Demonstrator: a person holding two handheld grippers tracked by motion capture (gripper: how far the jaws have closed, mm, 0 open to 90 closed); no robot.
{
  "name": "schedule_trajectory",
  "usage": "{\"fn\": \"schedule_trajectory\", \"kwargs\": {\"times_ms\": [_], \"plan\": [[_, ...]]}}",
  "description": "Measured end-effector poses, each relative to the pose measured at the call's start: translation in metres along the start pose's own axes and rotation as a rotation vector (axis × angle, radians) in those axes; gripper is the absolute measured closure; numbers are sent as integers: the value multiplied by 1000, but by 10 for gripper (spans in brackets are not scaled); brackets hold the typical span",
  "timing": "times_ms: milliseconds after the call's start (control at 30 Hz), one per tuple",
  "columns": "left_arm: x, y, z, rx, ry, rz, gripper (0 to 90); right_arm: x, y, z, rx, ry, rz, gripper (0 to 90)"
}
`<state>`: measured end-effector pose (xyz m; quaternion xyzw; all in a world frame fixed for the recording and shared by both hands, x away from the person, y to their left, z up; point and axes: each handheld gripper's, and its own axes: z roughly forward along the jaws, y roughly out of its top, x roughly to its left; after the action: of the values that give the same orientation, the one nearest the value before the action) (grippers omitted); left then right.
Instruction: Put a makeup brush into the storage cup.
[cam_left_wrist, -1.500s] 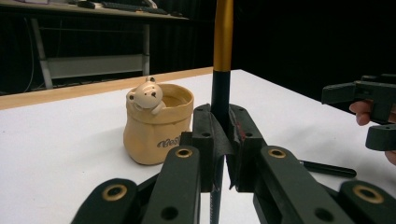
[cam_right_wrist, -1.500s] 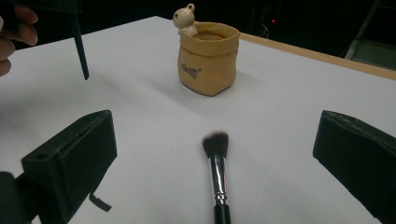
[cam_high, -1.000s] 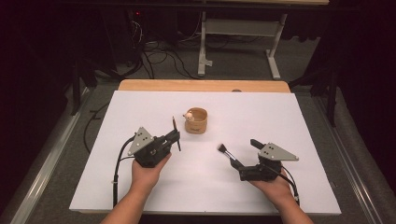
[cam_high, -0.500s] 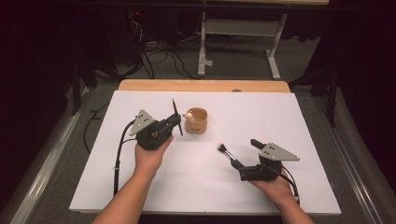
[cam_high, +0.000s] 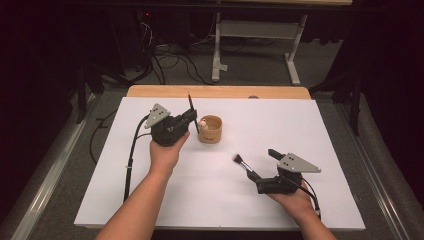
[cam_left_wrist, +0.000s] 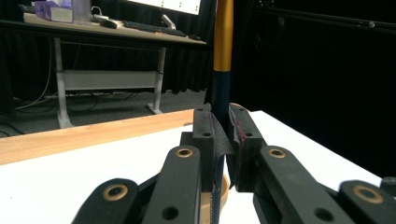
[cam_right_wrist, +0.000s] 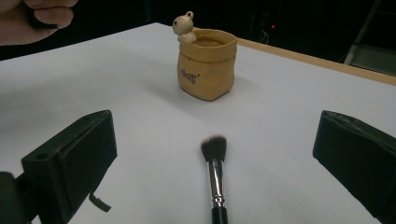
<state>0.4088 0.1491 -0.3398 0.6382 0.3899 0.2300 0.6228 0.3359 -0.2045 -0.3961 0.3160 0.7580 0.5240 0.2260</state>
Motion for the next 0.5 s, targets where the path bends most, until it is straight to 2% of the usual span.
{"fn": "schedule_trajectory", "kwargs": {"times_ms": [267,500], "plan": [[3,8,12,-12,9,-21,831,-1,1,-1,-5,-4,-4,9],[4,13,24,-3,19,-9,831,0,1,0,-6,0,-1,9]]}}
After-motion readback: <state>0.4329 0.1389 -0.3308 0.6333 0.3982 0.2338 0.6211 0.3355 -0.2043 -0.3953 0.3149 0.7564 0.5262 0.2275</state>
